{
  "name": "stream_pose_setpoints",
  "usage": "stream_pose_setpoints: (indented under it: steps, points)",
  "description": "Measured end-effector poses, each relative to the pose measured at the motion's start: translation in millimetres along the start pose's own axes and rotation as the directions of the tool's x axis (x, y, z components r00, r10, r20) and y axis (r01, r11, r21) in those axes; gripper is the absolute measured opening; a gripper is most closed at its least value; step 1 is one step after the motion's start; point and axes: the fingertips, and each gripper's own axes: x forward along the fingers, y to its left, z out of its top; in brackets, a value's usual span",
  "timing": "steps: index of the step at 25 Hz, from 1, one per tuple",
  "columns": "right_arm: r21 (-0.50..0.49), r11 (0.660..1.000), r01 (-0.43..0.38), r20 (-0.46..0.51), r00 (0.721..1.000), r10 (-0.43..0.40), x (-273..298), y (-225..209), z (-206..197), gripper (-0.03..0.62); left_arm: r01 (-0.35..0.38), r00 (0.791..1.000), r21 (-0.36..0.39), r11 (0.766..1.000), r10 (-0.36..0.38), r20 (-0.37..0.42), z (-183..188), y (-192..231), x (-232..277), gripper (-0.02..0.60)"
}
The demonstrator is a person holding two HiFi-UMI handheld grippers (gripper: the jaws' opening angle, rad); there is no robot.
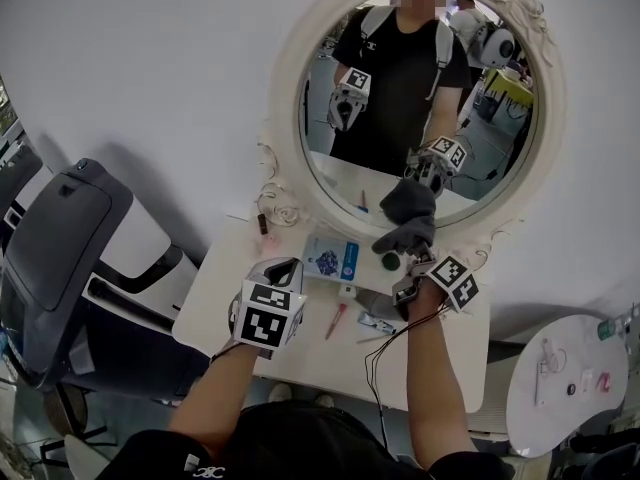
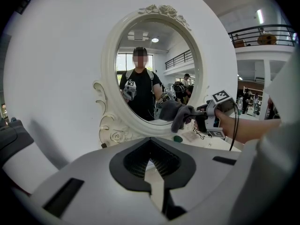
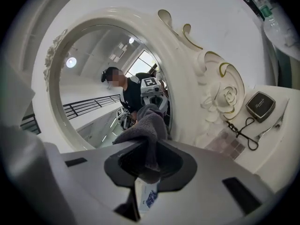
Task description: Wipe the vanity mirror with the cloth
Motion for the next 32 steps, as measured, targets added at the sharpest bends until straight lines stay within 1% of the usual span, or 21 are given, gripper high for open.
stream_pose_setpoints:
  steps: [3,8,12,16,20,24,32]
  points:
    - [0.002,1.0,-0.021,0.018,1.0,0.021,14.9,11.5,4.4,0.055,-0.014,1.0,-0.004,1.0,0.014,-0.008,-3.0,3.8,-2.6,0.005]
    - [-0.043,0.997,-0.067,0.057,0.996,0.069,33.2,41.5,22.1,0.055,-0.041,0.999,-0.019,0.999,0.041,-0.019,-8.4,15.4,-7.7,0.006]
    - [-0.034,0.992,-0.118,0.095,0.988,0.121,34.0,72.5,44.9,0.055,-0.054,0.998,-0.03,0.998,0.053,-0.015,-8.8,23.1,-10.9,0.005]
    - [-0.03,0.989,-0.144,0.123,0.981,0.147,29.9,96.5,61.6,0.054,-0.056,0.998,-0.044,0.997,0.055,-0.006,-10.6,28.1,-11.9,0.005]
    - [-0.043,0.978,-0.205,0.178,0.961,0.209,15.2,126.6,85.1,0.054,-0.055,0.998,-0.047,0.997,0.056,0.023,-3.2,32.2,-13.2,0.005]
    - [-0.068,0.963,-0.259,0.215,0.939,0.268,1.0,167.7,120.2,0.054,-0.042,0.999,-0.057,0.997,0.044,0.026,-1.5,33.7,-13.7,0.005]
    - [-0.164,0.942,-0.293,0.287,0.899,0.33,-20.9,245.1,174.2,0.054,-0.015,0.998,-0.053,0.998,0.018,0.062,6.6,31.6,-9.5,0.005]
